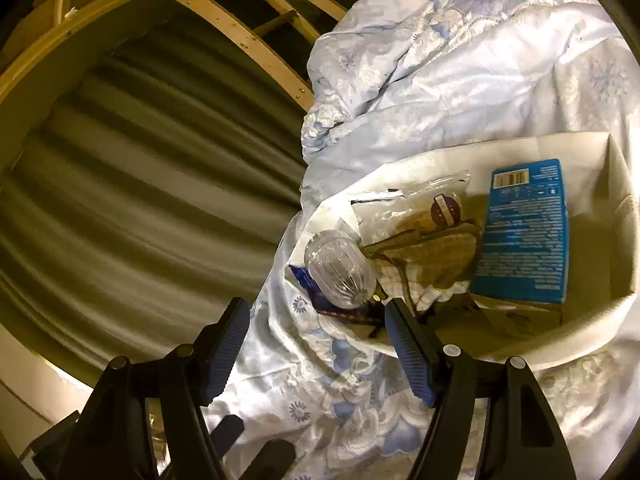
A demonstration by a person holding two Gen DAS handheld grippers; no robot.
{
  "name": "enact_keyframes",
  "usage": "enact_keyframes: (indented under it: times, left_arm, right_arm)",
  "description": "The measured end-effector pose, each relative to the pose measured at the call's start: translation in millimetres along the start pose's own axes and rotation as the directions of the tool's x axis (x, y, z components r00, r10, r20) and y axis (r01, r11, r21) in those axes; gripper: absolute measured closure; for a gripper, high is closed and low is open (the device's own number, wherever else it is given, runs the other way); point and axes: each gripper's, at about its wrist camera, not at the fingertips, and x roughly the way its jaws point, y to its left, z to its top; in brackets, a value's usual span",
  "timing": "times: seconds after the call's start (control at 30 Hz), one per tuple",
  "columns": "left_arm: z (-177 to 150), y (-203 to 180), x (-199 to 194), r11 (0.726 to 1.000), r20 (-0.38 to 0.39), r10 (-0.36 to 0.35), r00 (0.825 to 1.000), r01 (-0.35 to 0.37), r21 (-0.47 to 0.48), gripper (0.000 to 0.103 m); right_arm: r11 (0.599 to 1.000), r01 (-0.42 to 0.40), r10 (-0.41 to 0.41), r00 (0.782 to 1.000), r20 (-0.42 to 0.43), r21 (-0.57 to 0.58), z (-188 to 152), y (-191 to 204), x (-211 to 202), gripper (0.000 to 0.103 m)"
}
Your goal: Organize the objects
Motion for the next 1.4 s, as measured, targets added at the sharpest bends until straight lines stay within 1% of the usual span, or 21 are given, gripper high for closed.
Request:
enact_keyframes:
  times: [0.13, 0.33, 0.47, 0.67, 0.77, 0.9, 1.03, 1.1, 1.2, 1.3, 1.4]
  left_arm:
    - [-5.8, 5.0, 1.2, 0.999, -0.002, -0.027, 1.0, 0.027, -0.018, 0.036]
    - [-11.8, 13.5, 4.5, 0.998, -0.021, -0.038, 0.999, 0.036, -0.058, 0.036]
    - [-15.0, 17.1, 4.3, 0.997, -0.025, -0.036, 0.999, 0.034, -0.067, 0.036]
    - [-17.4, 18.1, 5.7, 0.997, -0.034, -0.024, 0.999, 0.021, -0.071, 0.036]
    - [-17.7, 19.5, 2.9, 0.997, -0.019, -0.026, 0.999, 0.024, -0.073, 0.036]
    - [-18.2, 17.4, -5.2, 0.998, 0.023, -0.026, 0.999, 0.027, -0.061, 0.036]
    - [-18.1, 16.6, -8.2, 0.998, 0.034, -0.003, 0.999, 0.005, -0.058, 0.036]
    - [-18.0, 18.1, -5.4, 0.998, 0.021, 0.015, 1.0, -0.014, -0.063, 0.036]
    - [-19.5, 21.0, 8.5, 0.996, -0.041, 0.05, 0.998, -0.053, -0.066, 0.036]
    - [-24.9, 24.4, 26.9, 0.995, -0.125, 0.065, 0.99, -0.074, -0.068, 0.036]
    - [-29.6, 27.6, 39.1, 0.993, -0.183, 0.078, 0.98, -0.092, -0.072, 0.036]
  right_arm:
    - [1.0, 0.007, -0.007, 1.0, 0.016, 0.005, -2.6, -9.8, -8.2, 0.033]
    - [0.999, 0.007, -0.008, 1.0, 0.016, 0.044, -7.8, -23.2, -19.5, 0.033]
    - [1.0, 0.02, -0.019, 1.0, -0.011, 0.023, -11.3, -19.9, -27.8, 0.033]
    - [0.999, 0.034, -0.035, 0.997, -0.076, -0.007, -14.0, -11.2, -30.0, 0.033]
    - [0.999, 0.039, -0.041, 0.994, -0.103, -0.022, -16.4, -7.3, -29.5, 0.033]
    - [0.996, 0.056, -0.065, 0.989, -0.135, -0.065, -21.0, 1.1, -28.2, 0.033]
    - [0.993, 0.079, -0.093, 0.981, -0.168, -0.09, -24.1, 6.5, -22.5, 0.033]
    - [0.99, 0.093, -0.11, 0.977, -0.181, -0.102, -25.7, 6.9, -18.4, 0.033]
    - [0.989, 0.11, -0.129, 0.971, -0.203, -0.103, -28.1, 2.3, -10.0, 0.033]
    - [0.991, 0.118, -0.13, 0.965, -0.23, -0.065, -31.3, -12.1, 1.7, 0.033]
    - [0.989, 0.15, -0.147, 0.954, -0.261, -0.008, -38.2, -33.4, 14.6, 0.033]
